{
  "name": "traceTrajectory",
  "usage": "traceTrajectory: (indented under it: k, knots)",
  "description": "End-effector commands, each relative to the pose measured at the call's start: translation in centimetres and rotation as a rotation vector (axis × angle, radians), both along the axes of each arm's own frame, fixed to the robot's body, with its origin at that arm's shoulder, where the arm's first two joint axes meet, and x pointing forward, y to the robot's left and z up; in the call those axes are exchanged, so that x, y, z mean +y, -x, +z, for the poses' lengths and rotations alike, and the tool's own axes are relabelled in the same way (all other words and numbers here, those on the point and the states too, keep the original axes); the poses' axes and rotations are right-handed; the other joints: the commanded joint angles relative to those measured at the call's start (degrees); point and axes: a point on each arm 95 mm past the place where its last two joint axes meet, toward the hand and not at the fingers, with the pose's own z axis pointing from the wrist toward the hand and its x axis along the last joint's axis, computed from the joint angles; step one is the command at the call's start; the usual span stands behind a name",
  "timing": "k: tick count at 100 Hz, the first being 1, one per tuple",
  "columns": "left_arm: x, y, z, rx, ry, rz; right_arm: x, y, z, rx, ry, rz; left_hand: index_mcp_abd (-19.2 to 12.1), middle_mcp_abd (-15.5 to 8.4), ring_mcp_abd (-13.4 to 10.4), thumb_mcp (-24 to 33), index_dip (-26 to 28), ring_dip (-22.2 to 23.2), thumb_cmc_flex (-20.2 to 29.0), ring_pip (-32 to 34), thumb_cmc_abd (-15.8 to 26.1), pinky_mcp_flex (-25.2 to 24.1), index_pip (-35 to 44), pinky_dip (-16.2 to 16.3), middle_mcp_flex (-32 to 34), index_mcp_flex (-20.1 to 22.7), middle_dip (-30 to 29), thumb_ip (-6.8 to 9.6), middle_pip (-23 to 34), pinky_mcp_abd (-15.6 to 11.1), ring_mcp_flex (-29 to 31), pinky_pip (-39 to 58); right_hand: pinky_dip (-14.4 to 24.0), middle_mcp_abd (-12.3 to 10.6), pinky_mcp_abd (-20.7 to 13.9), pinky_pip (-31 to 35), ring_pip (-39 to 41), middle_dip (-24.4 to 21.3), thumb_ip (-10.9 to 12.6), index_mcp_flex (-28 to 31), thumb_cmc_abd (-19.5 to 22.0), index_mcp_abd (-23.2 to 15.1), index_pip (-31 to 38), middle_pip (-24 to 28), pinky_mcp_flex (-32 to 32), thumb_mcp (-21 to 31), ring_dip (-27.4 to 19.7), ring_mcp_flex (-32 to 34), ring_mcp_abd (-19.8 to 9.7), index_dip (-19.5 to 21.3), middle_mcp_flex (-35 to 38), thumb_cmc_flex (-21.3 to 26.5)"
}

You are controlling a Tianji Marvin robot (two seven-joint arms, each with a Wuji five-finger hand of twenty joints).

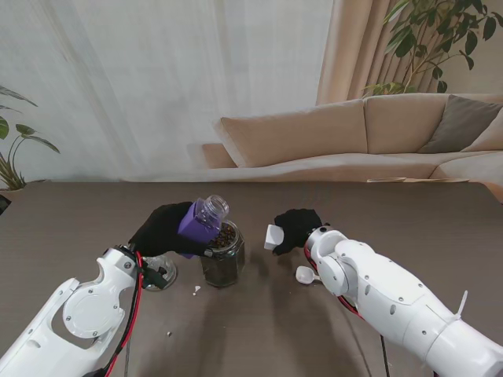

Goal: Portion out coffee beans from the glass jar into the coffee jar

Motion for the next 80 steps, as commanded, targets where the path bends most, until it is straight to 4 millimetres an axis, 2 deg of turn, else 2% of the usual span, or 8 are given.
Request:
traceTrajectory:
  k: [1,12,25,61,80]
  knots:
    - [-0.1,0.1,-0.2,0.009,-0.002,-0.008,0.6,-0.1,-0.1,0.015,0.008,0.009,-6.6,-2.6,1.0,23.5,3.6,2.5,21.6,9.8,32.6,-2.7,11.2,0.6,3.8,3.6,3.0,2.26,7.6,-4.8,3.9,0.5,-1.6,-1.3,-0.8,0.1,-1.0,-0.1,1.9,7.2,4.4,-15.5,21.8,0.6,-14.1,13.1,-0.7,-1.9,-0.1,-1.0,-1.9,7.7]
    - [-0.1,0.2,-0.3,0.010,0.000,-0.008,0.8,-0.3,-0.4,0.018,0.027,0.013,-6.6,-2.6,1.0,23.5,3.6,2.5,21.6,9.8,32.6,-2.6,11.2,0.6,3.8,3.6,3.0,2.26,7.6,-4.8,3.9,0.5,-2.2,-0.9,-0.6,-0.9,-2.5,-0.9,2.0,6.1,5.0,-15.2,21.2,0.4,-15.6,11.2,-1.5,-3.6,0.4,-2.1,-3.3,7.8]
    - [-0.1,0.2,-0.3,0.011,0.000,-0.008,1.0,-0.4,-0.9,0.027,0.052,0.023,-6.6,-2.6,1.0,23.5,3.6,2.5,21.6,9.8,32.6,-2.7,11.2,0.6,3.8,3.6,3.0,2.28,7.6,-4.8,3.8,0.5,-2.4,-0.6,-0.7,-1.5,-3.2,-1.2,1.6,4.9,2.9,-14.8,20.3,0.1,-16.3,9.8,-1.9,-4.8,0.5,-2.7,-4.7,7.8]
    - [-0.1,0.3,-0.4,0.013,0.001,-0.003,1.7,-0.4,-2.6,0.059,0.097,0.061,-6.5,-2.5,1.1,23.5,3.5,2.5,21.6,9.9,32.5,-2.6,11.2,0.6,3.8,3.6,3.0,2.28,7.6,-4.7,3.8,0.5,-2.7,0.0,-1.0,-1.9,-4.2,-2.0,1.4,3.0,1.5,-12.7,17.0,0.1,-17.9,9.5,-2.6,-7.7,0.9,-3.4,-8.0,6.7]
    - [-0.1,0.4,-0.5,0.018,-0.001,-0.001,2.2,-0.3,-3.3,0.069,0.114,0.080,-6.5,-2.5,1.2,23.5,3.5,2.5,21.6,9.8,32.5,-2.7,11.3,0.6,3.8,3.6,3.0,2.27,7.6,-4.6,3.9,0.5,-3.0,0.3,-1.1,-2.5,-4.8,-3.3,3.3,2.1,2.0,-11.0,11.7,-0.3,-18.9,10.2,-3.5,-9.1,1.1,-2.0,-10.0,4.6]
